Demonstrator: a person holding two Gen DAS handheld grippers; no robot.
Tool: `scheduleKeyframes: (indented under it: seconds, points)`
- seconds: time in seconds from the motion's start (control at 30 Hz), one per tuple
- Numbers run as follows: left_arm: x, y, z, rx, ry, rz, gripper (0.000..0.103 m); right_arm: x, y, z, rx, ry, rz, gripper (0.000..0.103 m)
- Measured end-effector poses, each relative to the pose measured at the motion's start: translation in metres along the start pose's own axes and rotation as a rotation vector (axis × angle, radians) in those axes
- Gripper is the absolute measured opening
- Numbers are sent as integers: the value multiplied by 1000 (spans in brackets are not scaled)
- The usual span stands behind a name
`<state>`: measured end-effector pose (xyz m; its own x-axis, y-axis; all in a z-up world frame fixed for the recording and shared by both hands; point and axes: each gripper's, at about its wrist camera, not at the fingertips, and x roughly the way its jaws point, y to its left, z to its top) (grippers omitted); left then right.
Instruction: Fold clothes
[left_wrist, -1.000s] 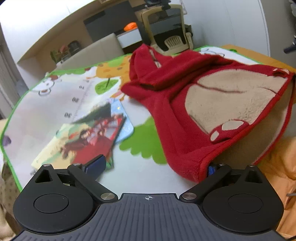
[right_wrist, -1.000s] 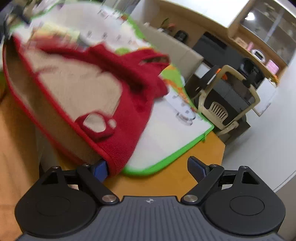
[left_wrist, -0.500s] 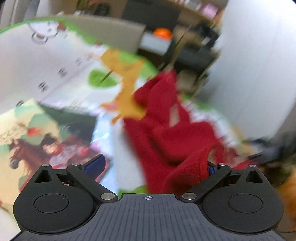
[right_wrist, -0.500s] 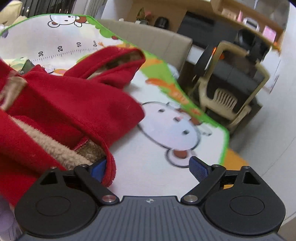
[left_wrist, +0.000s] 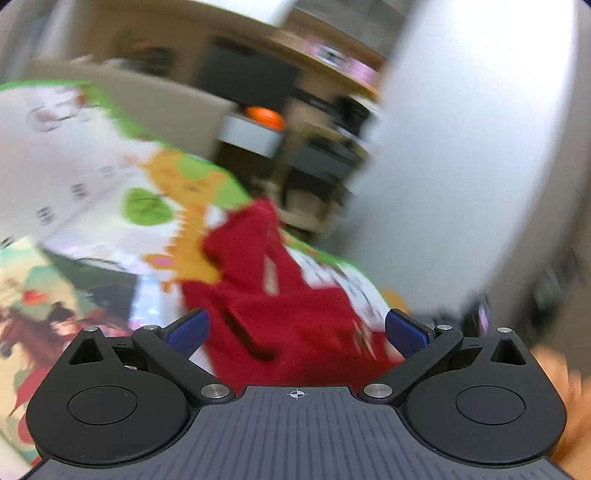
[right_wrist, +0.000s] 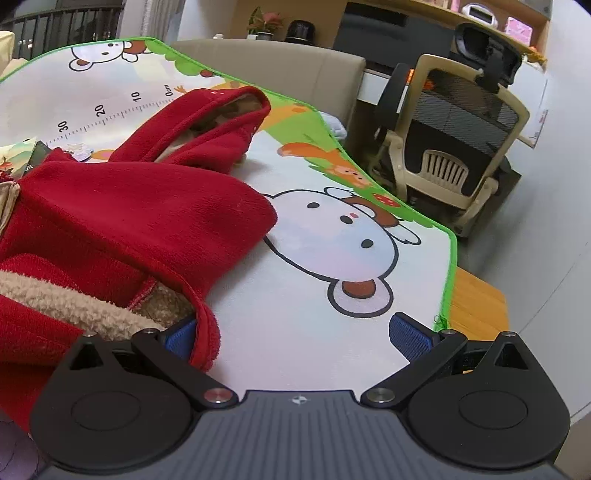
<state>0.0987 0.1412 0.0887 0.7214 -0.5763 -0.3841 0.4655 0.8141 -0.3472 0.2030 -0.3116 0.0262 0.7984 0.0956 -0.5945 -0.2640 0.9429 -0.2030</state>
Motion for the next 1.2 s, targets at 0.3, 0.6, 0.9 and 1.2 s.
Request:
scheduleKeyframes:
  seconds: [0.3,0.6,0.9,1.2]
  points:
    - [69,-22,-46,254,189,235,103,-50,-8,17,-25,-93,57,102]
    - [102,57,-8,-70,57,490,103,-140,-61,21,228,-327,267,102]
    - [66,74,-30,-166,36,476,103,-104,-17,-23,112,-192,285,102]
    - [28,23,-30,19,18,-57,103,1,8,5,209,-96,186,102]
